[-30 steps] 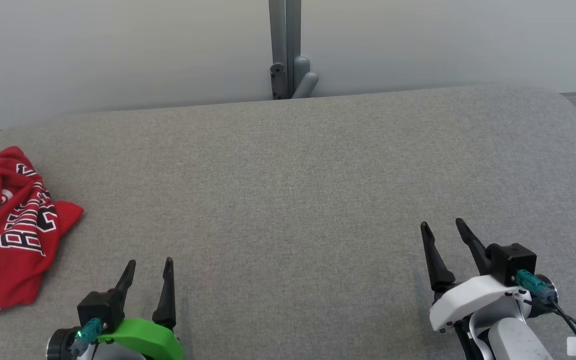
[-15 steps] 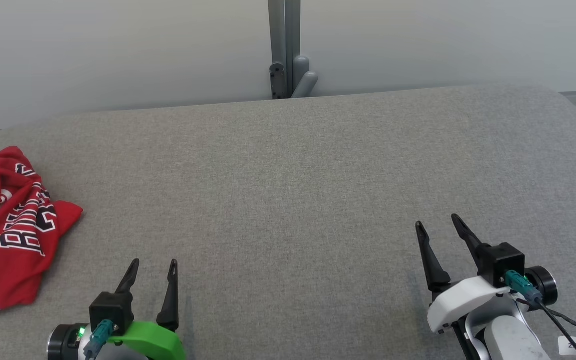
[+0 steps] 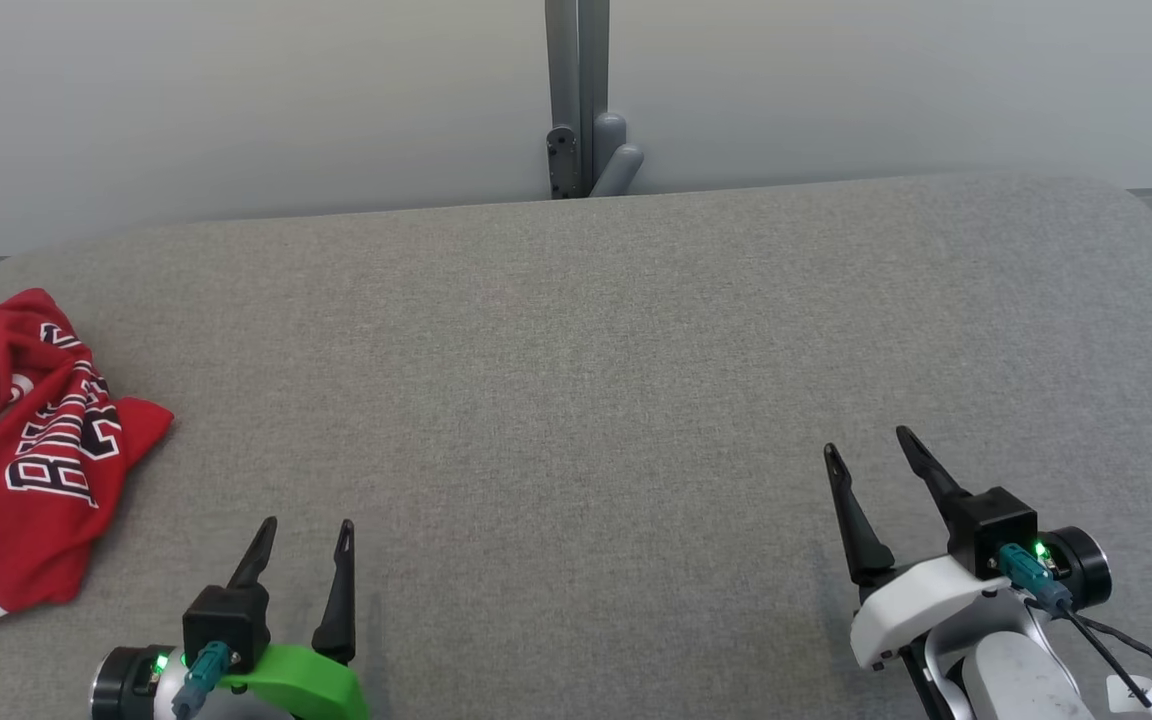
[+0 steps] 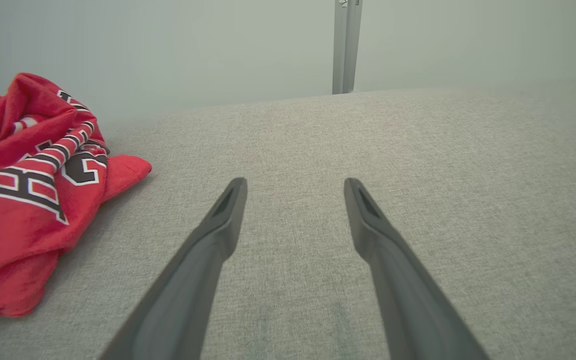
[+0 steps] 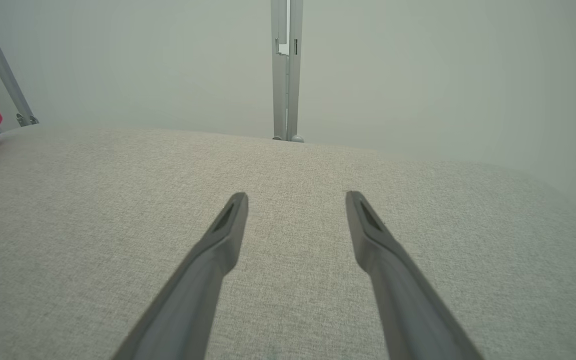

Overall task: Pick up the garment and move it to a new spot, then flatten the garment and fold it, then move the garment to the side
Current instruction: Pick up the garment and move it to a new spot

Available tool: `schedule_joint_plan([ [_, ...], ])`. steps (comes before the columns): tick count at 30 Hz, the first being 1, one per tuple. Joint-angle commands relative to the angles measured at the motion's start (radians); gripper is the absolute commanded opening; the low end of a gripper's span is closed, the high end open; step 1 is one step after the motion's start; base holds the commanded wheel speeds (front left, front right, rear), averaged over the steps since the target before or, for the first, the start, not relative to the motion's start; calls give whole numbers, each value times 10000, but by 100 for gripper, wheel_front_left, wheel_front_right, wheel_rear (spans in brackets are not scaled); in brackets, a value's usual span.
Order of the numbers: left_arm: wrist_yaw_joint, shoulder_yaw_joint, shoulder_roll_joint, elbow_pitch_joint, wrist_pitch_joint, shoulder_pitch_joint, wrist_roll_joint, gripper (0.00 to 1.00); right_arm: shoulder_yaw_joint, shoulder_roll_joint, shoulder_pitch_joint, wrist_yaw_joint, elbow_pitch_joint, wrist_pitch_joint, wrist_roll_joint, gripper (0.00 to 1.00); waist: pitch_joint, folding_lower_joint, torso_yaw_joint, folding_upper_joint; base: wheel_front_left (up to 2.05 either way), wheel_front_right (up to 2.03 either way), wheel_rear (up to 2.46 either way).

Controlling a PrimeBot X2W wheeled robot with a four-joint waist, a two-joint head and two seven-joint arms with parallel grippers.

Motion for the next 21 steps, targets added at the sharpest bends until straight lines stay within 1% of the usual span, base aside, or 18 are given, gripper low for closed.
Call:
schedule_joint_plan([
  [1,21,48,20,-27,-36,-76,-2,100,42,-16,-27,1,-24,-32,-18,100,-5,0,30,0,0,0,0],
  [6,94,303,6,-27,-35,-10,-208,100,294,-15,9,1,-84,-32,93,100,-26,0,429,0,0,0,0],
  [10,138,576,-3,51,-33,190,-353,100,732,-16,81,1,-83,-32,257,100,-103,0,1115,0,0,0,0],
  [13,155,808,-7,155,-33,336,-421,100,1009,-16,109,1,-109,-32,397,100,-164,0,1827,0,0,0,0],
  [20,136,1381,26,271,-22,730,-465,100,1393,-22,184,1,-145,-32,805,100,-266,0,3809,0,0,0,0],
  [21,114,1553,67,331,-22,854,-465,100,1513,-22,157,1,-122,-32,907,100,-282,0,4288,0,0,0,0],
])
